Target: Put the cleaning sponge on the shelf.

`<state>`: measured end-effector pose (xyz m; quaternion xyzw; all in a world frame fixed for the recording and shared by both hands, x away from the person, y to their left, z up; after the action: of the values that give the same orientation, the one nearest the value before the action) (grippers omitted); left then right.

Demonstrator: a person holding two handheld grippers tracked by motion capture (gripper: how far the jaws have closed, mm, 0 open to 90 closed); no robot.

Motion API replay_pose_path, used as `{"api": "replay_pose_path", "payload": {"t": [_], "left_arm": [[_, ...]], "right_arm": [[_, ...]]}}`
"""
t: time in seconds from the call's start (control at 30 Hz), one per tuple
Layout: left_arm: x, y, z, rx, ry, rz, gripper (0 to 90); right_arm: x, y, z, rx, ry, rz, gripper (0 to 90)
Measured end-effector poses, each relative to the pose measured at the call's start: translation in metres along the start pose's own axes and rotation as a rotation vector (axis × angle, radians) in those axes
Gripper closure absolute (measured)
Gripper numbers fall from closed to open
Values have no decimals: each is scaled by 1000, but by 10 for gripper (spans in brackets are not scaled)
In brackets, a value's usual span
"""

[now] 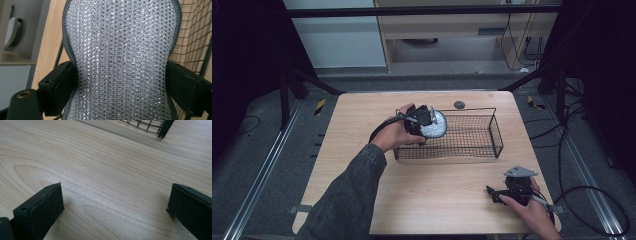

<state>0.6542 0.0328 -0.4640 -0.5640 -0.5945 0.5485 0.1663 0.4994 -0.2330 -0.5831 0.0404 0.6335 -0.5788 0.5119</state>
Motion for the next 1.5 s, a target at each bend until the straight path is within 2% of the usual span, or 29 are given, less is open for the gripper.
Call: {"api": "replay_pose_path", "payload": {"t": [0.1,0.27,0.47,0.83,1.17,1.5], "left_arm": [[-1,0,-2,-3,-18,20,91],[2,1,0,31,-53,21,42],[3,2,1,45,-79,33,47],[0,-5,5,63,-75,52,75],[-1,-10,7,57,-69,59,64],[3,-22,17,62,-61,88,57]], "right_arm": [[0,0,0,0,-1,0,3],[0,0,0,0,0,0,3],[0,0,0,0,0,0,3],[0,0,0,0,0,0,3],[0,0,0,0,1,0,3],[0,0,0,1,0,0,3]]}}
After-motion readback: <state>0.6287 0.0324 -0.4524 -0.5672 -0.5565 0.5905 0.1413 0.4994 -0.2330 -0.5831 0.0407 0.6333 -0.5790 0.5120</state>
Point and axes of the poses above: each handheld gripper's, and its own axes: y roughly forward along the jaws, x roughly out of its underside, z roughly to its right, the point moved 10 cm from there along y, roughly forward along the jaws, and after that the axes turned 15 degrees about -y, right-handed, at the moved point
